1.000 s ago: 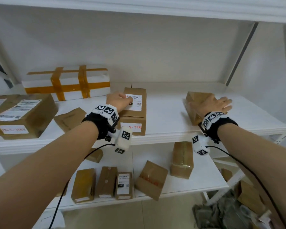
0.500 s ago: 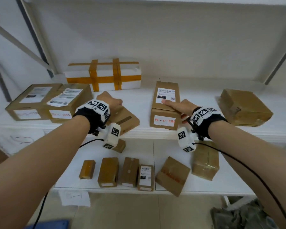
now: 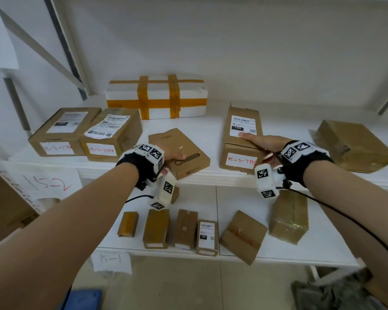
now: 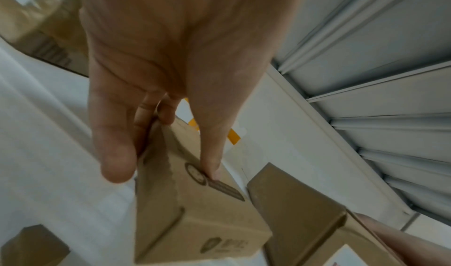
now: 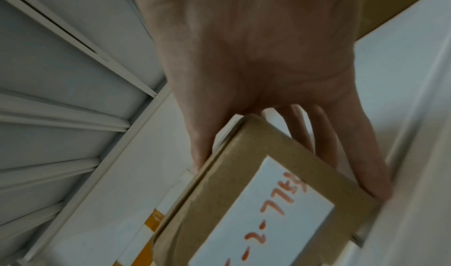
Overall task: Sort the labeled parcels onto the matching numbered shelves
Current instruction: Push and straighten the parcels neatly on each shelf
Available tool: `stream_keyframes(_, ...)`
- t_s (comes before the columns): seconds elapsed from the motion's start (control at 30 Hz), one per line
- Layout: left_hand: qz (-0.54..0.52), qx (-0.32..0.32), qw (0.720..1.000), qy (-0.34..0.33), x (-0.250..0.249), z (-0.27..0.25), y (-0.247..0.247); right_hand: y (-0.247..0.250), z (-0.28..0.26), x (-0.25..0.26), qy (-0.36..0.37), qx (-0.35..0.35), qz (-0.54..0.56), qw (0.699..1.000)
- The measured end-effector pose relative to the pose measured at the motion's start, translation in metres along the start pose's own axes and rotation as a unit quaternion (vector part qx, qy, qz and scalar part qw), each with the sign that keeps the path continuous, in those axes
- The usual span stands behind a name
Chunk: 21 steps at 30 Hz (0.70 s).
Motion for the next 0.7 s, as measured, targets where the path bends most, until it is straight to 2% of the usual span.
stream_keyframes(0.1, 0.018, -0.012, 0.999, -0.025, -0.019, 0.009, -0.004, 0.002, 0.003, -0.002, -0.001, 0.000, 0.021, 1.000)
stream_keyframes(0.17, 0.092, -0.039, 0.993, -0.058, -0.038, 0.008, -0.003, 0.006, 0.004, -0.003, 0.000, -0.010, 0.022, 1.000)
stream_keyframes(0.27, 0.222, -0.083, 0.966, -0.100, -0.064, 0.012, -0.010, 0.020, 0.003, -0.004, 0.005, -0.030, 0.017, 0.999)
stream_keyframes(0.4, 0.226, -0.087, 0.965, -0.104, -0.076, 0.025, -0.030, 0.054, 0.009, -0.009, 0.014, -0.083, -0.033, 0.996)
stream_keyframes(0.53, 0.223, -0.071, 0.965, -0.114, -0.088, 0.031, -0.052, 0.088, 0.019, -0.028, -0.002, -0.170, -0.016, 0.985)
stream_keyframes(0.7, 0.242, -0.041, 0.960, -0.137, -0.107, 0.037, -0.081, 0.107, 0.011, -0.035, -0.003, -0.243, -0.057, 0.968)
Point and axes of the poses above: each hand's wrist, its own z-axis towards the middle knuckle, its own y-axis out of the back of the hand, x = y × z, the point moved 10 cm from there along z, towards the middle knuckle, and after that the axes turned 4 degrees about z, right-handed, at the moved point
